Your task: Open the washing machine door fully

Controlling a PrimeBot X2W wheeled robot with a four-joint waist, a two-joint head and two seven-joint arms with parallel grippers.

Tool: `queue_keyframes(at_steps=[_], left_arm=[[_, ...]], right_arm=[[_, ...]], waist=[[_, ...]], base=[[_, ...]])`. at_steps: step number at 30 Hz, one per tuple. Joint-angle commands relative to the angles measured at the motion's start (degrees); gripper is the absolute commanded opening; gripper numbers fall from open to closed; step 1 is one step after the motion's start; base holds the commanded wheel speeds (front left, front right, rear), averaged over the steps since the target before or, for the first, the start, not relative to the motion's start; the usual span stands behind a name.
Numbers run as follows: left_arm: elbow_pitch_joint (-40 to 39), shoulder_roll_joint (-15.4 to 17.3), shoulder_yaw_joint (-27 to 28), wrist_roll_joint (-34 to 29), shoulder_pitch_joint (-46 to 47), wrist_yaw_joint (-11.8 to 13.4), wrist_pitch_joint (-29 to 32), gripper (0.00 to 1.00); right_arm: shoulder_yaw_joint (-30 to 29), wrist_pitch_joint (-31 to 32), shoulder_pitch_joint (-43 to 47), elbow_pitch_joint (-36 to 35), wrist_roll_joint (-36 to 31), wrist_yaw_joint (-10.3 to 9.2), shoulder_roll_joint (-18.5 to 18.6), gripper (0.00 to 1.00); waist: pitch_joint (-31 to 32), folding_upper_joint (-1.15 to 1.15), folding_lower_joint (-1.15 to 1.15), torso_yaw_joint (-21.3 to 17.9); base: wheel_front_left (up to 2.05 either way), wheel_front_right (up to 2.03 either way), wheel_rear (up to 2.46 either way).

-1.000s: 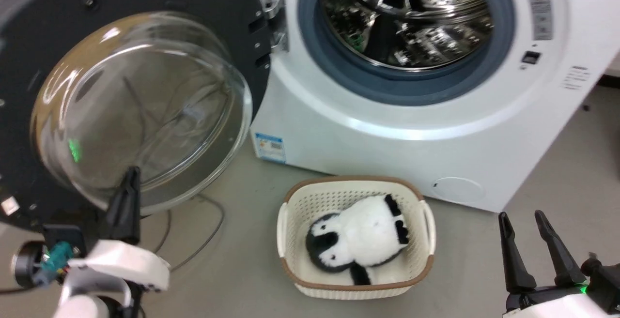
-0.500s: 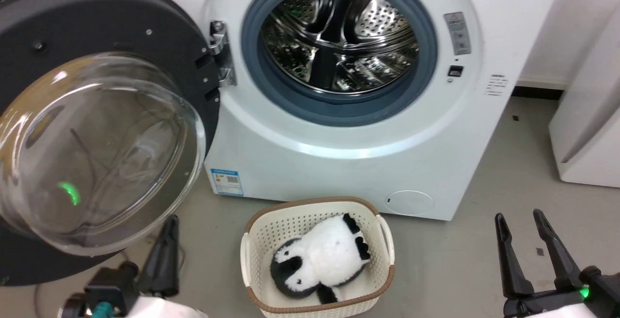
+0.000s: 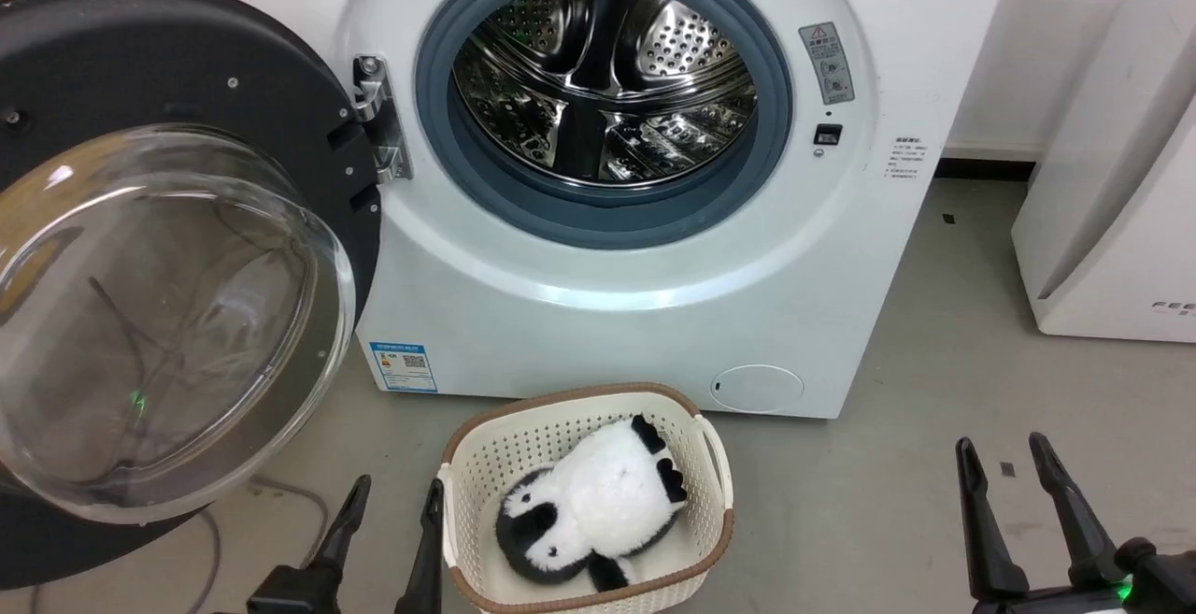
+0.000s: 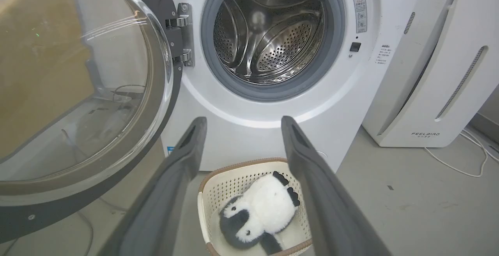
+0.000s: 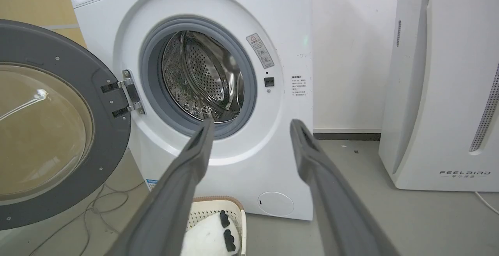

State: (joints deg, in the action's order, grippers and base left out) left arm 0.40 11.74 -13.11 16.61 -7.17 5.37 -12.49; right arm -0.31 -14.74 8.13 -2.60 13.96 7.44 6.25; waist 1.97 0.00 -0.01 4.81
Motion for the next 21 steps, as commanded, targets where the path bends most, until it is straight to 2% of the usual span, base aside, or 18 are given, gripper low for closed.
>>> queue_keyframes(at_steps=[1, 21], left_arm=[[0.6, -0.1, -0.3, -0.7, -0.8, 0.2, -0.6, 1.0], [4.3, -0.4, -1.3, -3.4, 0.1, 0.8, -2.4, 1.0]], right_arm=[[-0.1, -0.3, 1.0, 0.3, -0.4, 0.05, -0.3, 1.0], [-0.5, -0.3, 0.9, 2.9, 0.3, 0.05, -1.2, 1.0]], waist=[[-0.1, 0.0, 0.01, -0.2], [-0.5, 0.0, 0.01, -0.9]], base=[[0.0, 0.0, 0.0], [0.0, 0.0, 0.0]])
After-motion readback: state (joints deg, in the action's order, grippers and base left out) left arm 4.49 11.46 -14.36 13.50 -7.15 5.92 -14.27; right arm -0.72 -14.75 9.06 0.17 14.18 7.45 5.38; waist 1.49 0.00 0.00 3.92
